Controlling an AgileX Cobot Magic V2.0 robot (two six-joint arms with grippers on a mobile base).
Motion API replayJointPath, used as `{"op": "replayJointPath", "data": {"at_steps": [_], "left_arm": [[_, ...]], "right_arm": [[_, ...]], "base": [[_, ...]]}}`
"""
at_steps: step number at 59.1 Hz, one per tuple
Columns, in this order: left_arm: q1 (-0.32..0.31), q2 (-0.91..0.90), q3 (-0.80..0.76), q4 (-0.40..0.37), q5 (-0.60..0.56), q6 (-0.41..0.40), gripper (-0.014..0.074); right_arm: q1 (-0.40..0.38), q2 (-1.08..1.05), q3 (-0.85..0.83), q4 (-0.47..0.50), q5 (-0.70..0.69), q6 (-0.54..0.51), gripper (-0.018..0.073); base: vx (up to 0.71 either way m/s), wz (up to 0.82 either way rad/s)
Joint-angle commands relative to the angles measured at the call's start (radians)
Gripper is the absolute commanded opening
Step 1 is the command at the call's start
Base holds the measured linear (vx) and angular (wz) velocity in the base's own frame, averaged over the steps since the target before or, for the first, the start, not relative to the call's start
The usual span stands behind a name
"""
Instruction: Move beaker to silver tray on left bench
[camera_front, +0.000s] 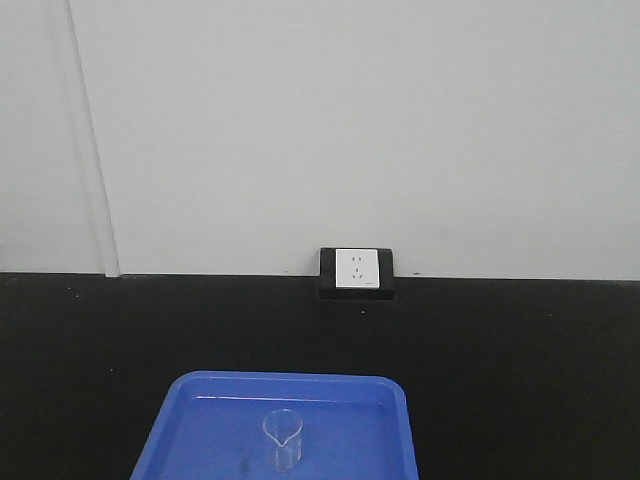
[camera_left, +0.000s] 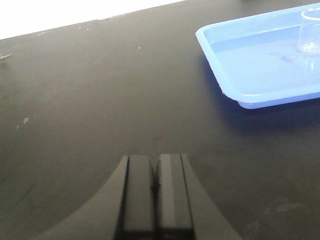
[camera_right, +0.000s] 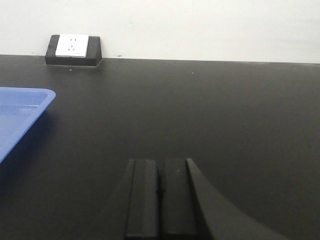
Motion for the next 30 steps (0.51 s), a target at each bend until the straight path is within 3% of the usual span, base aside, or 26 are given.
{"op": "replayJointPath", "data": {"at_steps": [1,22,30], "left_arm": [[-0.007,-0.007,0.02,-0.001,-0.083,-0.002,0.0001],[-0.007,-0.007,0.02,-0.001,-0.083,-0.002,0.0001],[-0.007,-0.007,0.02,-0.001,-0.083,-0.002,0.0001]], "right_arm": [[-0.006,-0.012,0.005,-0.015,-0.076,-0.012,-0.0011],[-0.006,-0.012,0.005,-0.013,-0.142,-0.012,-0.0011],[-0.006,-0.012,0.003,-0.021,-0.294,-0.029,-0.0011]], "base": [[0.0,0.0],[0.0,0.0],[0.0,0.0]]}}
